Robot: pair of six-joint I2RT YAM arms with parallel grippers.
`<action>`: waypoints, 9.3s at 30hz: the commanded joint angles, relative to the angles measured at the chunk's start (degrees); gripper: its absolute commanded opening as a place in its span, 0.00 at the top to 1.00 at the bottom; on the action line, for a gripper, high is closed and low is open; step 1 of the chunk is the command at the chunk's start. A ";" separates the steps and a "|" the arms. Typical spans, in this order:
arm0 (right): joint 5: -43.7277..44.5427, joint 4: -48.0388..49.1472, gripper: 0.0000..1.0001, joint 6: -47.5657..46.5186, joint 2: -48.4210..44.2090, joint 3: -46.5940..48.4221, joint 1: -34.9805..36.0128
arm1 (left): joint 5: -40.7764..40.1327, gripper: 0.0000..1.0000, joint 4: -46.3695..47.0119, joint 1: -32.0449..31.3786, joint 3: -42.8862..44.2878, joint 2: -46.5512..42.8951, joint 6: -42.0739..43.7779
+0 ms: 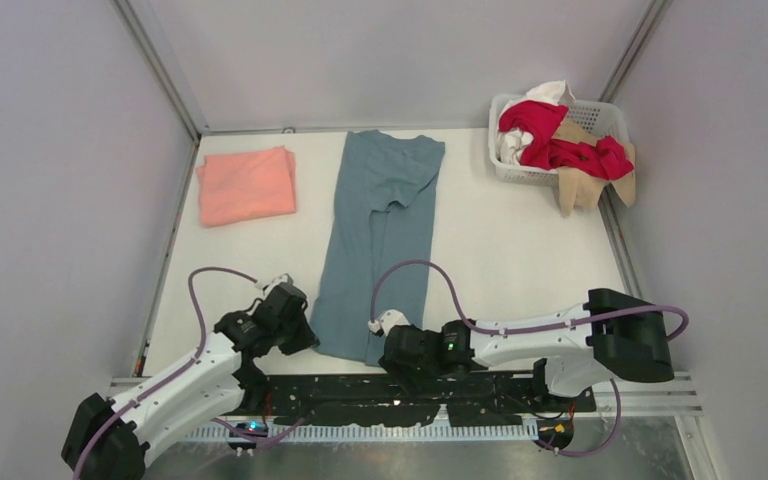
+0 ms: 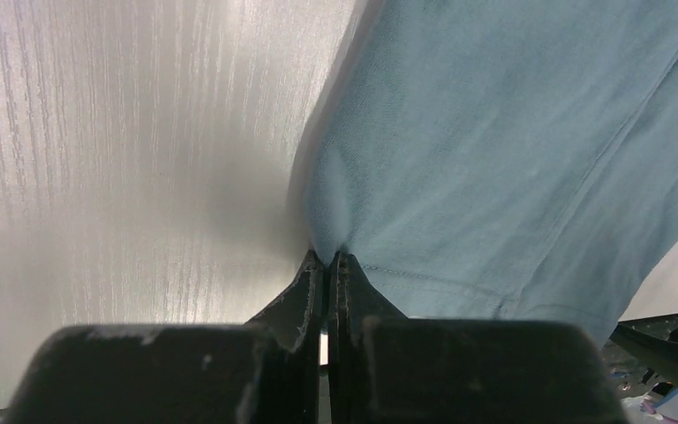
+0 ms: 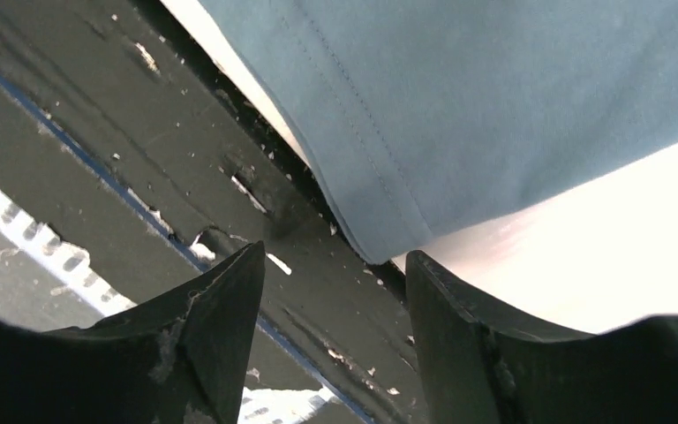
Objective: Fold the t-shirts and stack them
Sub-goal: Grab the bottom of the folded rectangular tshirt with both arms, then fold the folded rectangular tshirt in 1/3 of the way, then grab one side of the 2/3 rectangular tshirt with both arms, then fold the long partially folded tshirt into a neat square, then put the neatly folded tshirt into the corner of the board with the left arm
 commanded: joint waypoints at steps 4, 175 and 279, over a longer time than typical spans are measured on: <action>3.70 1.68 0.55 -0.78 2.95 2.61 0.62 | 0.13 1.00 -2.78 0.04 -4.26 -5.81 -1.82; -47.18 -12.19 0.95 -15.26 -21.79 11.69 -53.02 | 8.29 1.00 14.84 18.33 28.74 1.20 17.23; -8.13 15.00 0.05 -7.16 -10.54 5.33 -66.81 | 14.67 0.31 10.29 13.48 55.47 66.73 22.79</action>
